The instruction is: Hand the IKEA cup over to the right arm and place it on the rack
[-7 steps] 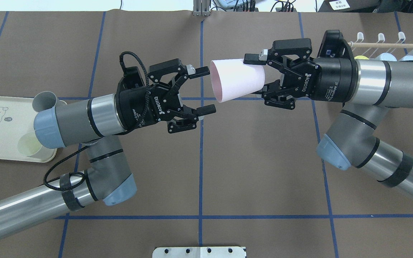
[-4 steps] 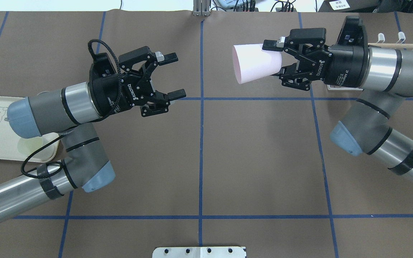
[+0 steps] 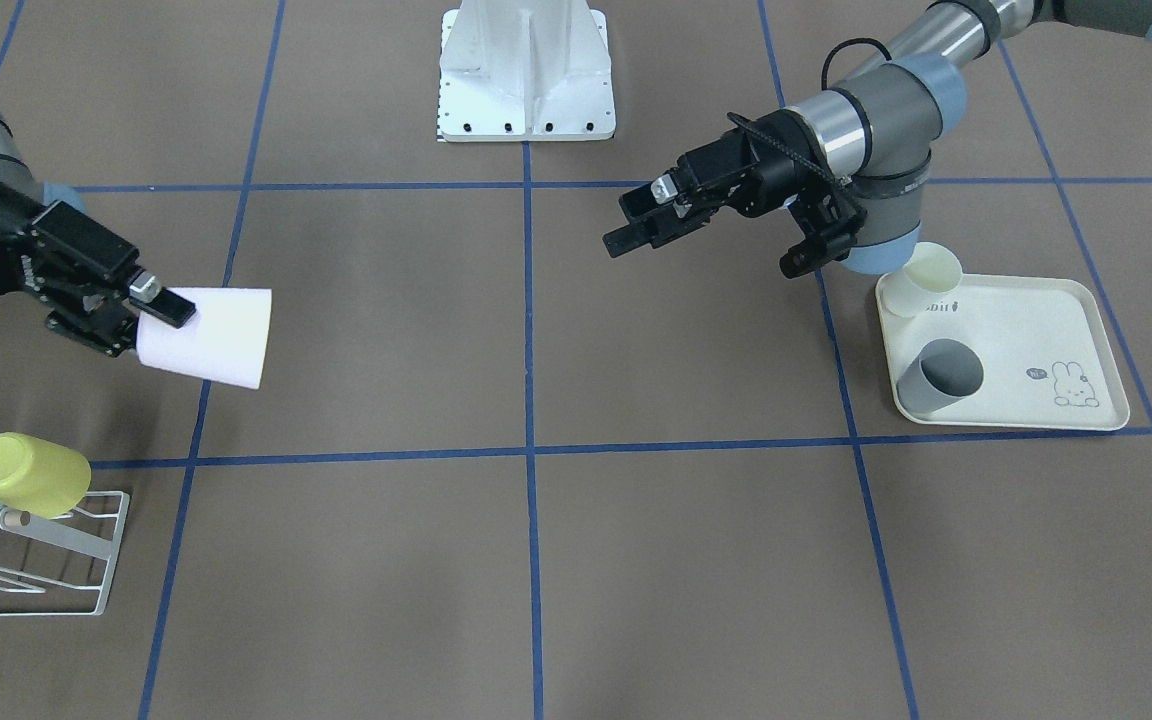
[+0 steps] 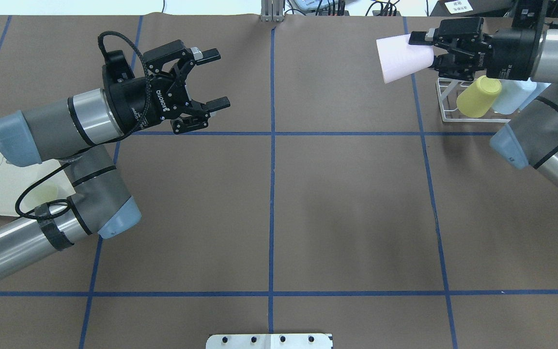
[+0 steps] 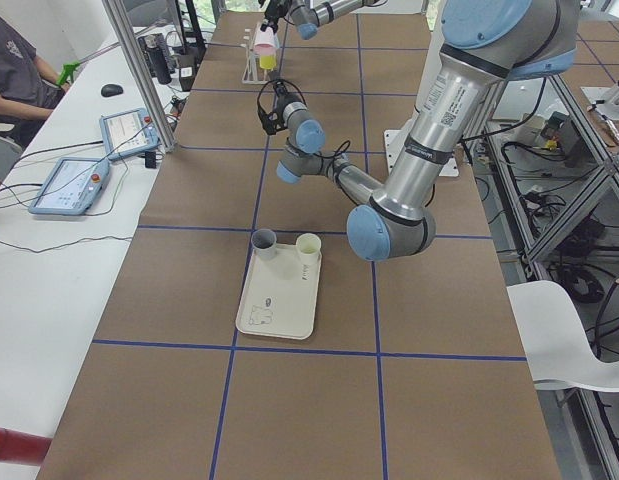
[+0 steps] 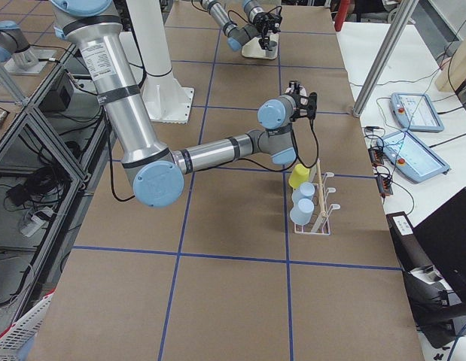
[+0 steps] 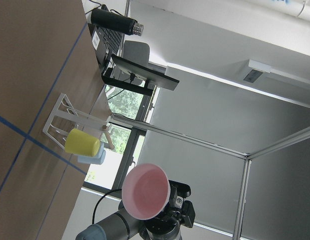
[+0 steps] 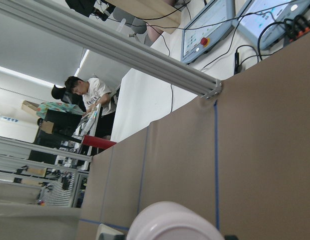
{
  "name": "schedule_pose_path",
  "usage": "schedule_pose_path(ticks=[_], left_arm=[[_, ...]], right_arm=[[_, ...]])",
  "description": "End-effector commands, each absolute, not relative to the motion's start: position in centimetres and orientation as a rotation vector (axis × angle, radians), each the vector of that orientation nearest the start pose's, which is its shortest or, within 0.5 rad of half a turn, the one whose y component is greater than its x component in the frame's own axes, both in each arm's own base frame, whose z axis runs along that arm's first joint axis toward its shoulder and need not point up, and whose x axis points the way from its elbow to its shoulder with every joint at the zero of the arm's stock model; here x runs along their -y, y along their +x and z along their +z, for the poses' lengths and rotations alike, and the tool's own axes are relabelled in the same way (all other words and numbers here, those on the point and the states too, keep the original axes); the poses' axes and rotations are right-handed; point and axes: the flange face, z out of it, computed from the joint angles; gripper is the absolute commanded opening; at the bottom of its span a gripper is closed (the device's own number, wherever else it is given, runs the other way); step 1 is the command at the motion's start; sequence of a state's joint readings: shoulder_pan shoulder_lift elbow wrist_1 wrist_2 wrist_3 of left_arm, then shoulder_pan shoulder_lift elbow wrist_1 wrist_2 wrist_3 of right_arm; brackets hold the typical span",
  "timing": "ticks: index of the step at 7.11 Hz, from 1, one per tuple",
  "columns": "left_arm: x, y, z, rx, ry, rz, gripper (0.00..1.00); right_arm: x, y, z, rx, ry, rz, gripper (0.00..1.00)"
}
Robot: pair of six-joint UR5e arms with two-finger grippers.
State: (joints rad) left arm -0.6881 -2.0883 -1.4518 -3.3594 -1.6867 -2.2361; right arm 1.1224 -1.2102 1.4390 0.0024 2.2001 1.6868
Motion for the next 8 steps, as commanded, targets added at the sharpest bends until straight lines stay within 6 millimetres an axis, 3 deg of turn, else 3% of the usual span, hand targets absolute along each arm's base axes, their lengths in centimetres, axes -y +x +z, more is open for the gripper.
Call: schedule_pose_path(ticks=[1, 2, 4, 7, 8], left_arm=[[47.5, 39.1, 25.1, -2.176, 0.014, -0.631, 1.0], [47.7, 39.0, 25.1, -2.172, 0.018, -0.634, 1.0], [47.9, 38.9, 25.2, -2.165, 0.046, -0.628, 1.0], [48.2, 39.3, 25.3, -2.122, 0.089, -0.624, 1.0], [48.2, 39.4, 25.5, -2.119, 0.087, -0.625, 1.0]], right_arm=[[59.7, -14.6, 37.4, 1.462, 0.567, 0.268, 0.26], [60.9, -12.4, 38.0, 1.358, 0.601, 0.221, 0.26], [62.6, -9.8, 39.6, 1.202, 0.636, 0.167, 0.26], [64.8, -8.4, 41.7, 0.997, 0.633, 0.063, 0.26], [66.0, -8.6, 40.7, 0.963, 0.61, 0.072, 0.26]])
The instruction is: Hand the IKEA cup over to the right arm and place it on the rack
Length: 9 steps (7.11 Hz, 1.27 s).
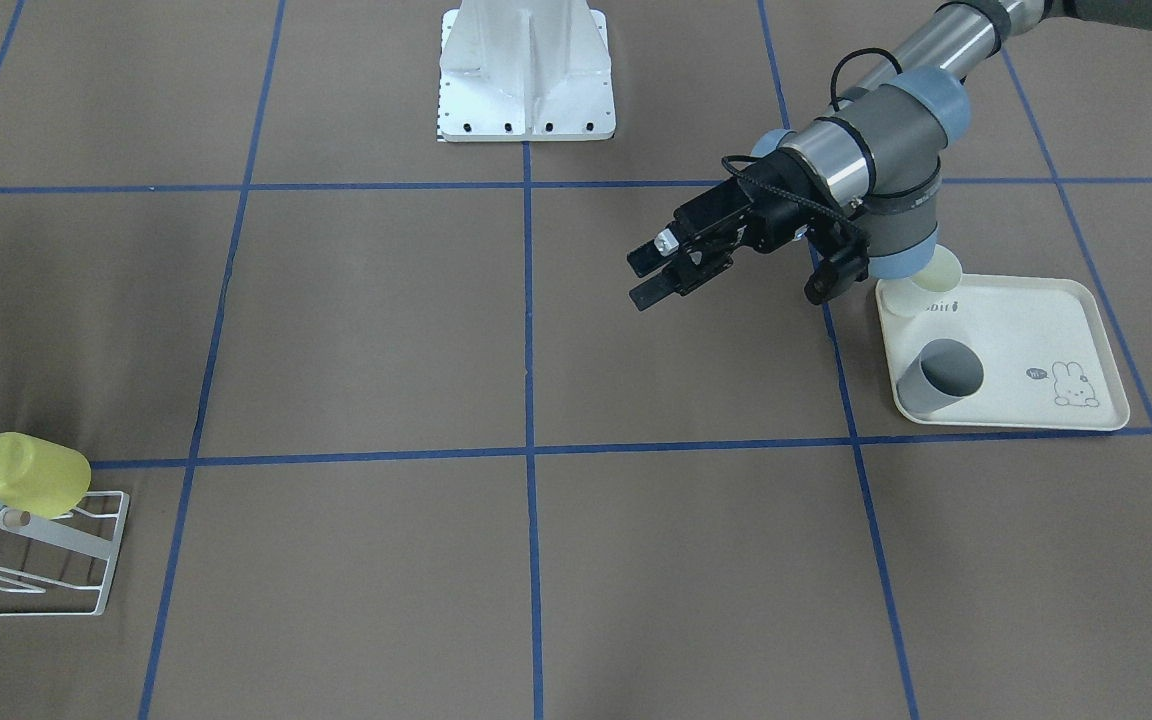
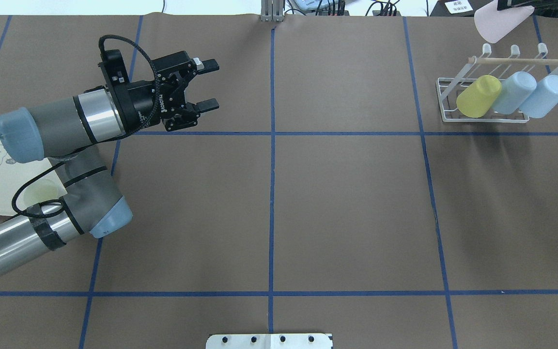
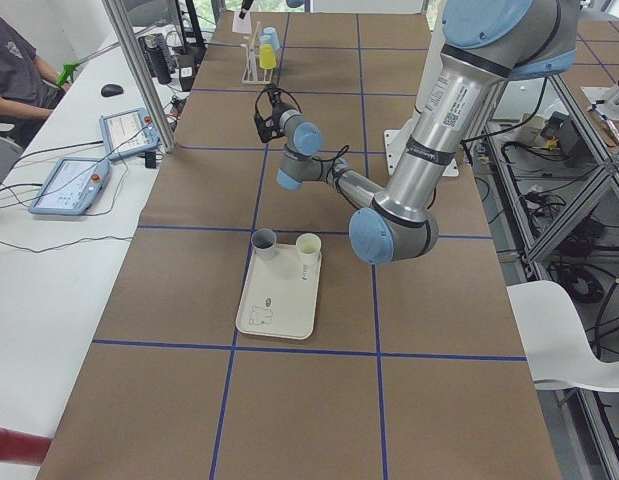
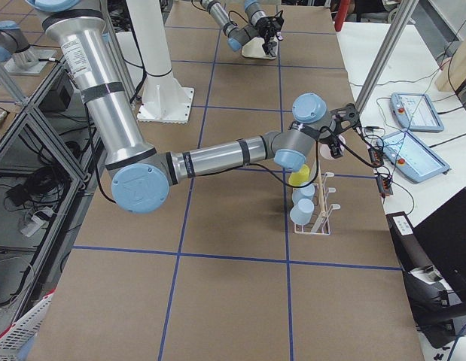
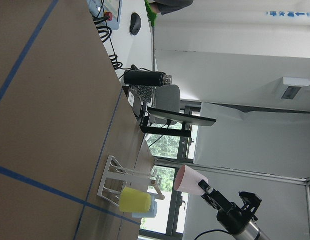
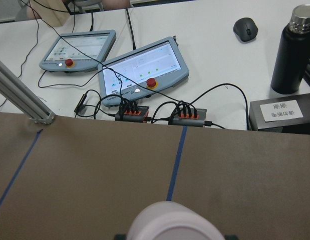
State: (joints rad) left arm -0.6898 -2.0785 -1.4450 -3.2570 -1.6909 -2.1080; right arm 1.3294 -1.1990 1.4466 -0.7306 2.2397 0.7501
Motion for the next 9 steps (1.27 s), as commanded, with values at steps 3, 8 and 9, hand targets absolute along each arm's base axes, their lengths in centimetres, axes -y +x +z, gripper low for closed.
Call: schedule_pose_path(ticks=[3, 8, 9], left_arm=[[48.1, 39.7, 25.5, -2.112, 0.105, -0.612, 1.0], [48.1, 40.0, 25.7, -2.105, 0.118, -0.605, 1.0], [48.1, 40.0, 25.7, -2.105, 0.118, -0.605, 1.0]], right_arm=[[66.8, -10.1, 42.3, 0.889, 0.59, 0.089, 0.26], [67.0, -12.4, 44.8, 0.831, 0.584, 0.084, 0.28], [66.9, -12.7, 44.9, 0.83, 0.585, 0.076, 0.28]])
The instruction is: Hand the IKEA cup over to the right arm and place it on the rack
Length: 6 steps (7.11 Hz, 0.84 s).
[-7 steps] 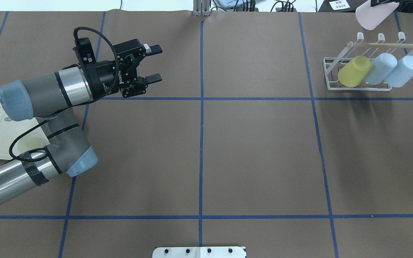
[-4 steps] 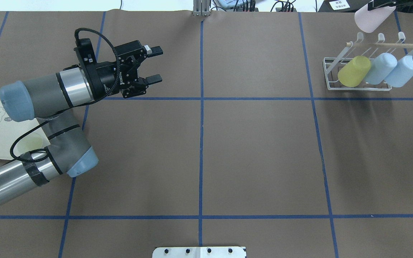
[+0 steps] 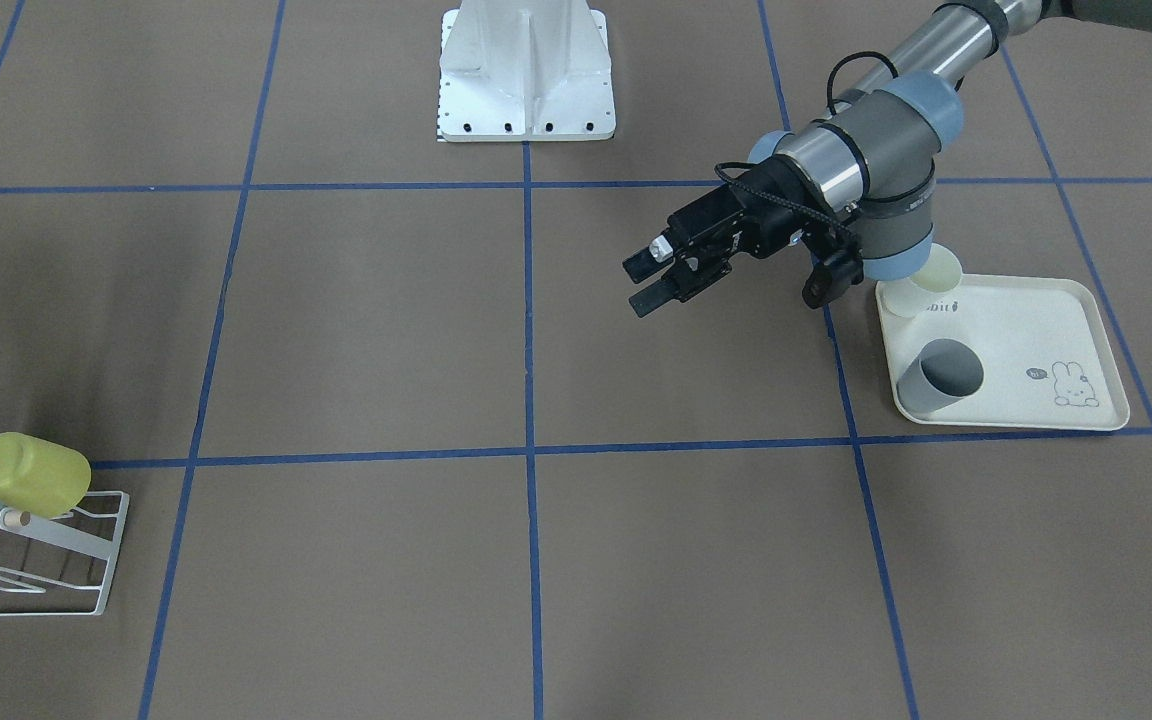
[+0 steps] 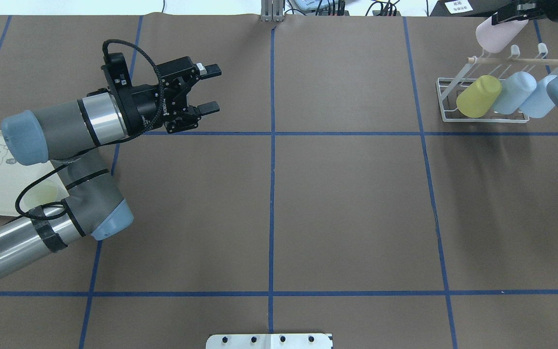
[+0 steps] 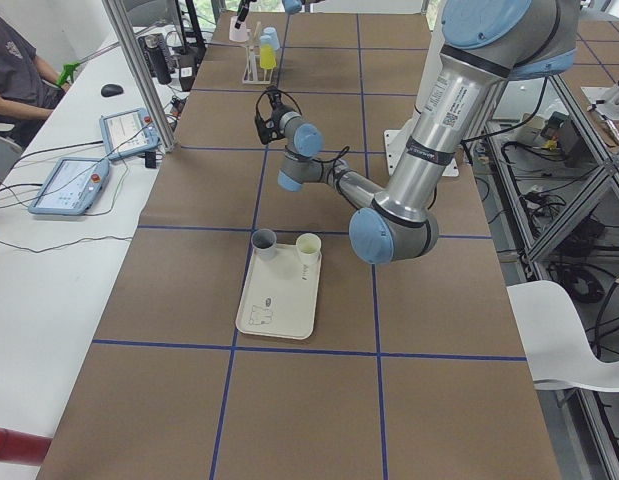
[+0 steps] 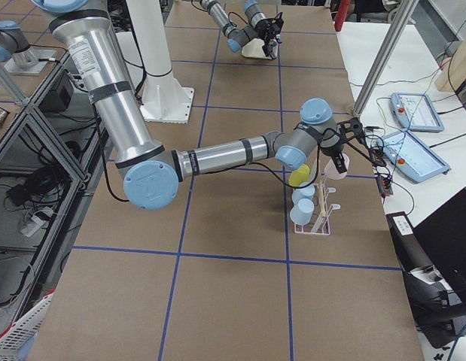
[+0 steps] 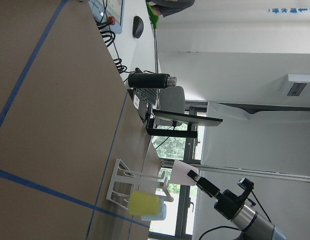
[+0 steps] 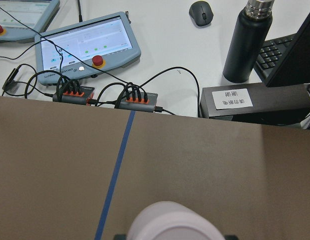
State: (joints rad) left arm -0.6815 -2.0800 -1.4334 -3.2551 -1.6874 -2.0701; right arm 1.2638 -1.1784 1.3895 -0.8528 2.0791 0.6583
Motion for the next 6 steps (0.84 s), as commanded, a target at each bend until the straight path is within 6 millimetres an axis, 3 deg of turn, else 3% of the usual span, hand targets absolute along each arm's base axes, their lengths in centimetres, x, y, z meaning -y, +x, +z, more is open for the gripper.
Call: schedule_pose_path(ticks=[1, 2, 3, 6], left_arm=[[48.1, 40.0, 25.7, -2.104, 0.125, -0.602, 1.0], [48.1, 40.0, 25.7, -2.104, 0.126, -0.601, 1.0], [48.1, 40.0, 25.6, -2.105, 0.126, -0.6, 1.0], [48.9, 39.1, 25.9, -2.058, 0.207, -0.547, 1.0]], right_arm=[[66.9, -12.9, 45.0, 0.828, 0.582, 0.075, 0.32], [66.7, -14.1, 45.1, 0.829, 0.572, 0.061, 0.41], [66.7, -14.6, 45.3, 0.818, 0.577, 0.061, 0.6], [66.7, -15.5, 46.4, 0.798, 0.566, 0.062, 0.84]])
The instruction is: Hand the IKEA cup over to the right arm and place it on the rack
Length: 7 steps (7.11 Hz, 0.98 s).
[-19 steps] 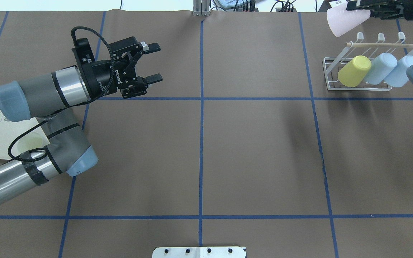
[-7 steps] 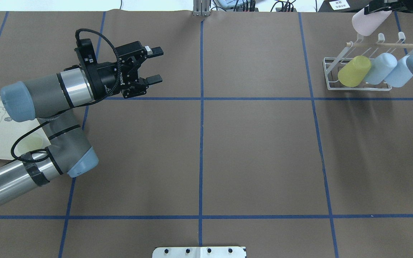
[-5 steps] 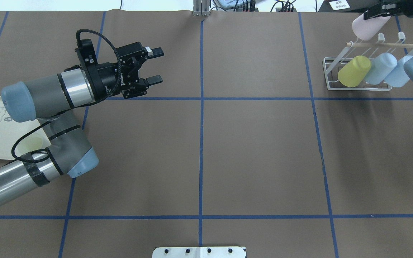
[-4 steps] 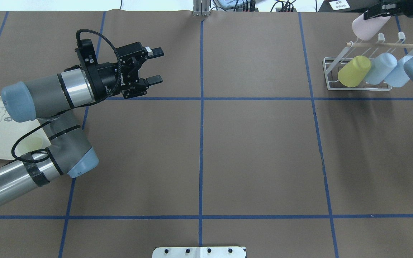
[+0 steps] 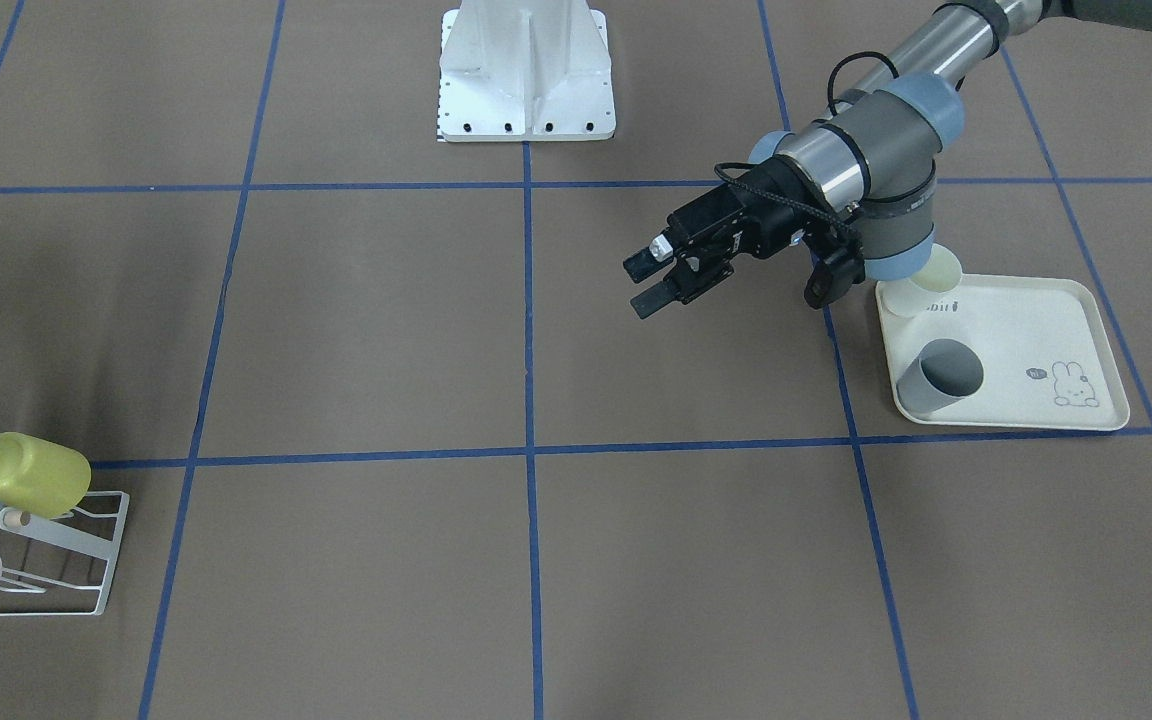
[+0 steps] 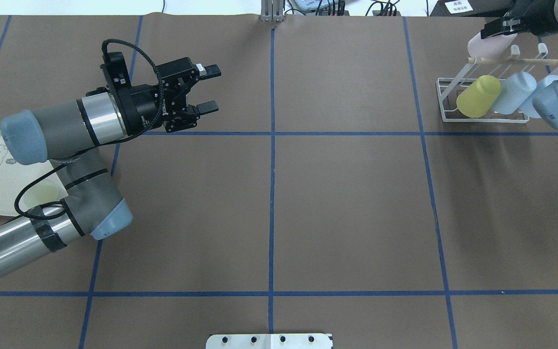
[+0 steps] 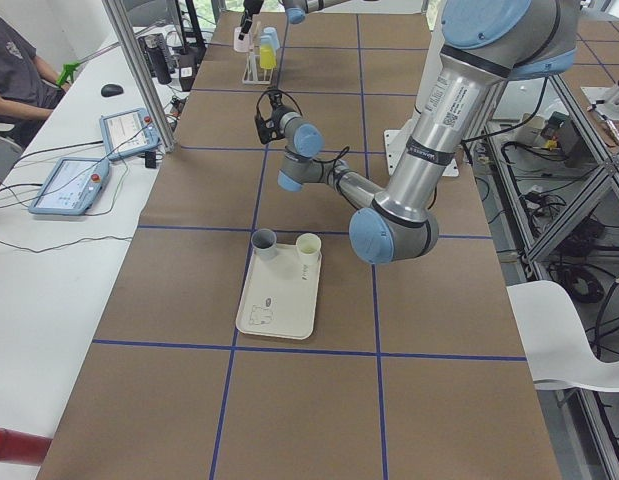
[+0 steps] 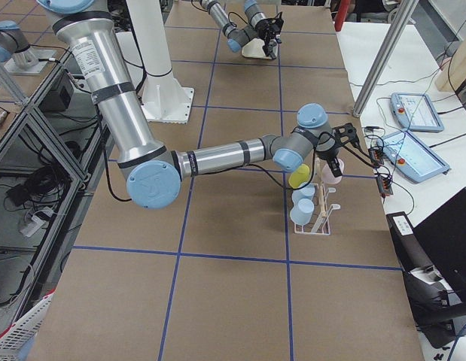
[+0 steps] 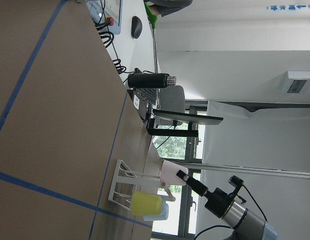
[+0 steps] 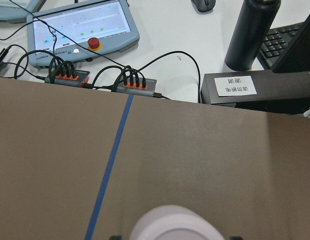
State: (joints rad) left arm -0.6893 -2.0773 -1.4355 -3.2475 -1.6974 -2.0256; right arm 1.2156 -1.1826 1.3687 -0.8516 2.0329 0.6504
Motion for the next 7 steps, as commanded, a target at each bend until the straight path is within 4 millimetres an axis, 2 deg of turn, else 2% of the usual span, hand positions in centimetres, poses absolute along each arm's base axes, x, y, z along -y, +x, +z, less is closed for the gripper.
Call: schedule_pose_path(ticks=[1, 2, 3, 4, 5, 6, 7], left_arm=[[50.5, 37.9, 26.3, -1.959, 0.249, -0.499, 1.0], [52.6, 34.8, 27.4, -1.872, 0.276, -0.452, 1.0], [54.8, 29.4, 29.9, -1.801, 0.295, -0.423, 1.0], [56.9, 23.1, 31.7, -1.714, 0.314, -0.338, 1.0], [58.1, 18.6, 33.6, -1.61, 0.323, -0.263, 1.0], [56.5, 17.5, 40.3, -1.499, 0.359, -0.201, 1.0], [55.2, 16.4, 45.2, -1.388, 0.387, -0.143, 1.0]], right_arm=[[66.7, -15.5, 46.2, 0.8, 0.568, 0.061, 0.91], [66.7, -15.5, 46.1, 0.805, 0.568, 0.058, 0.95], [66.6, -15.6, 45.7, 0.813, 0.569, 0.058, 0.95], [66.7, -15.5, 44.4, 0.823, 0.578, 0.062, 0.95], [66.0, -15.2, 44.2, 0.83, 0.583, 0.059, 0.96], [65.1, -15.1, 44.2, 0.853, 0.572, 0.046, 0.96], [64.3, -15.0, 44.5, 0.87, 0.558, 0.037, 0.97]])
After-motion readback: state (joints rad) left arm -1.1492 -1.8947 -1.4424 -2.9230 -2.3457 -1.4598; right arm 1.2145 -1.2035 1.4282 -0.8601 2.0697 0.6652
